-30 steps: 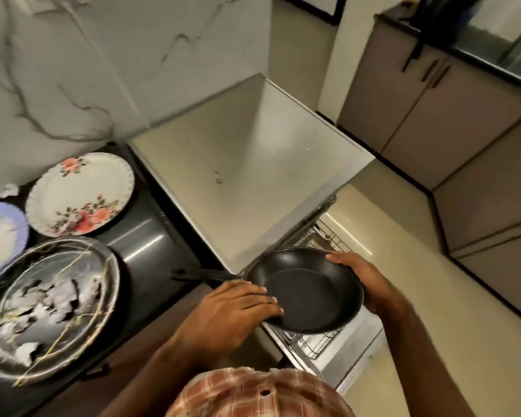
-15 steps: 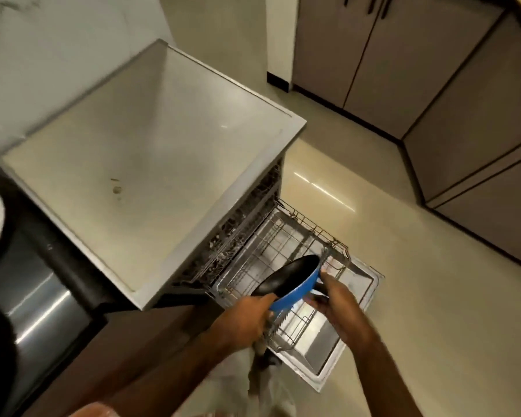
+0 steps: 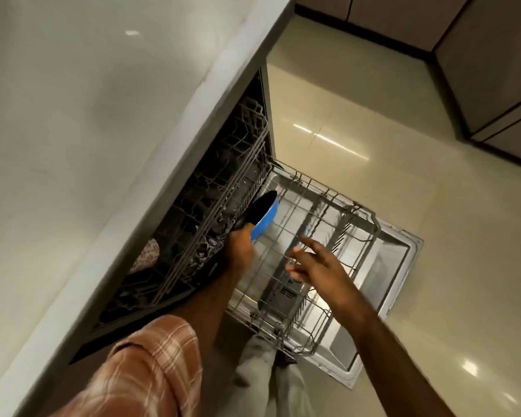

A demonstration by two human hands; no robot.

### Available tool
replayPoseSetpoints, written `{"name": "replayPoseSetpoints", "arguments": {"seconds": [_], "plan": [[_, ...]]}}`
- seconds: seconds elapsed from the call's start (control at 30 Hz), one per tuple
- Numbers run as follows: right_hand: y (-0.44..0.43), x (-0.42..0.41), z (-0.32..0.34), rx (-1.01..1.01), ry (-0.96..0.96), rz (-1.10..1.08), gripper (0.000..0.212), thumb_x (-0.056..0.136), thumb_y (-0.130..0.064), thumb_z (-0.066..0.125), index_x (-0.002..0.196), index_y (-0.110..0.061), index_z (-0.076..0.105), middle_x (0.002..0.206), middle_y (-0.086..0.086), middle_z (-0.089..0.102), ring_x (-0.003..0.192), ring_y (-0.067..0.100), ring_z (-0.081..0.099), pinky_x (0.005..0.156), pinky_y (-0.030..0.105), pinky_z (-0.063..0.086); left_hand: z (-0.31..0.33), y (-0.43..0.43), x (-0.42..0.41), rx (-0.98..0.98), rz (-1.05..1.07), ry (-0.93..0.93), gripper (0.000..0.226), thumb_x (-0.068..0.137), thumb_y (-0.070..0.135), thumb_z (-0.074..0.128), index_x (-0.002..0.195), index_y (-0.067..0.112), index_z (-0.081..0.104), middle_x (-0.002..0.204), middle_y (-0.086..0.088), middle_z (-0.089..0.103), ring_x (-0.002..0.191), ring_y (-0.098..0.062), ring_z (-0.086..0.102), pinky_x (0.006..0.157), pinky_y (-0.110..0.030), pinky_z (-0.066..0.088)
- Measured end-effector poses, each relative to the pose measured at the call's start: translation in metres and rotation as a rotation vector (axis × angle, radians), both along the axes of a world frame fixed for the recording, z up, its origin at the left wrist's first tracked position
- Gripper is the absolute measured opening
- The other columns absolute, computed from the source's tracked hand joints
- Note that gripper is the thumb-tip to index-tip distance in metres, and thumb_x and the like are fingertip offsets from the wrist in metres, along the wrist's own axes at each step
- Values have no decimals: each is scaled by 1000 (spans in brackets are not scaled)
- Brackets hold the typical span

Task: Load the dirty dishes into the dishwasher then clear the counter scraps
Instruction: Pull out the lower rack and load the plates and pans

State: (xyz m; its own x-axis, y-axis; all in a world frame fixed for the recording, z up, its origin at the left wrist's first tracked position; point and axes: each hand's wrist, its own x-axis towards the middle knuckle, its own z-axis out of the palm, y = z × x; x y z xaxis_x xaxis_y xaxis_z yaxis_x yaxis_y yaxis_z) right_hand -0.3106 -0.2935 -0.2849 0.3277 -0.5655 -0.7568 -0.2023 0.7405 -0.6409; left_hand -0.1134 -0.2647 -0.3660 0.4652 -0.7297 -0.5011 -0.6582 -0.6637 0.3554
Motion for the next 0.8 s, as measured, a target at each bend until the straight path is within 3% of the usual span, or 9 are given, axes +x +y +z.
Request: {"name": "replayPoseSetpoints", "arguments": {"seconds": [0.23,0.33,0.5,0.57,0.67,0.8], "plan": [[-18,19,-22,-85,-28,95,44,103,-32,59,146,-37,49,123,-9,73,102,7,74,98,34,59,-56,-31,38,-91,73,-140,41,95,1,50,133,13,58,120,-22,66,109,-39,64,90,-44,51],[-22,25,-30,-79,-10,112,47,102,-32,60,148,-35,50,123,-8,73,102,6,74,101,36,58,-77,-40,57,-119,130,-108,48,90,-6,56,135,11,57,123,-25,64,113,-40,63,93,-44,53],[-27,33,-38,-56,6,126,48,102,-33,59,149,-34,49,123,-8,74,102,6,74,104,40,55,-85,-57,68,-72,144,71,40,95,-11,47,133,-3,54,123,-27,62,114,-42,59,90,-29,41],[-27,36,-41,-54,12,134,47,102,-36,59,148,-35,49,122,-9,74,103,6,73,105,41,55,-95,-65,70,-73,206,61,41,99,-6,44,140,-3,49,133,-26,57,122,-42,56,97,-34,48],[-28,38,-47,-50,14,148,47,101,-39,59,147,-36,49,121,-11,74,106,8,73,105,42,54,-128,-75,78,-110,320,73,38,103,3,46,140,-2,50,137,-25,55,125,-41,55,103,-54,49],[-29,41,-50,-36,9,159,46,103,-35,59,147,-32,50,119,-12,75,108,9,72,103,39,56,-120,-95,71,-93,339,143,37,103,-2,43,139,-6,50,139,-27,54,131,-39,51,110,-47,42]]}}
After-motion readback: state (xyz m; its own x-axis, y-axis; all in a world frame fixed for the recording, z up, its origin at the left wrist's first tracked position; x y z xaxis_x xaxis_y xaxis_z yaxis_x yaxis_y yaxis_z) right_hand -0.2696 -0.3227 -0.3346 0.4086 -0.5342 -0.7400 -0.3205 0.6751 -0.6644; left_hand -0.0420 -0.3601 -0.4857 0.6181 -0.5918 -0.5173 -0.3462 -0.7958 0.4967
